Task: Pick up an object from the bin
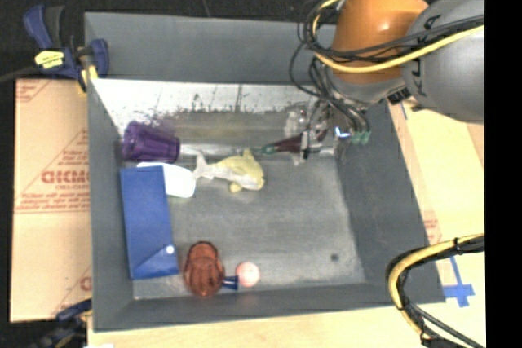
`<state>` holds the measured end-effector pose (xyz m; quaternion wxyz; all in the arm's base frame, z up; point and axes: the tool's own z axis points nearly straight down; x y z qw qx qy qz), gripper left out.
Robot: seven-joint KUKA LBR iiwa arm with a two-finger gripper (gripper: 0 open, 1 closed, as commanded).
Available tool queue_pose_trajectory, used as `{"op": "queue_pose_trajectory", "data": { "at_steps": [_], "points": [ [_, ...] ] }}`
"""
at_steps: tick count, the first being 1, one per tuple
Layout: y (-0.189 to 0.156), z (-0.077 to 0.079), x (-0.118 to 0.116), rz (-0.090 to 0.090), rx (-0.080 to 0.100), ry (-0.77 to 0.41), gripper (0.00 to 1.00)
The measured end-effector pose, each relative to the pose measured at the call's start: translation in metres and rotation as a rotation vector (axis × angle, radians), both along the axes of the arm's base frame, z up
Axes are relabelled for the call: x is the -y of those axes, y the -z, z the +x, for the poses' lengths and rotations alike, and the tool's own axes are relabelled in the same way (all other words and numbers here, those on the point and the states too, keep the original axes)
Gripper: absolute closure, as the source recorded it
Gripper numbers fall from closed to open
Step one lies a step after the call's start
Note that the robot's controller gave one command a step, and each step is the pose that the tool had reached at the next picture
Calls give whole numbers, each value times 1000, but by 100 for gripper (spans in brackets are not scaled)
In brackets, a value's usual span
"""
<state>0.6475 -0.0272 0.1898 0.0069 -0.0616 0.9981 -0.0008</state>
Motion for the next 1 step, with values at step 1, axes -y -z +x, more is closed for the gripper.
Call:
{"op": "queue_pose_trajectory", "data": {
  "at_steps": [1],
  "points": [
    [-32, 3, 0, -1, 12, 0, 100]
  ]
}}
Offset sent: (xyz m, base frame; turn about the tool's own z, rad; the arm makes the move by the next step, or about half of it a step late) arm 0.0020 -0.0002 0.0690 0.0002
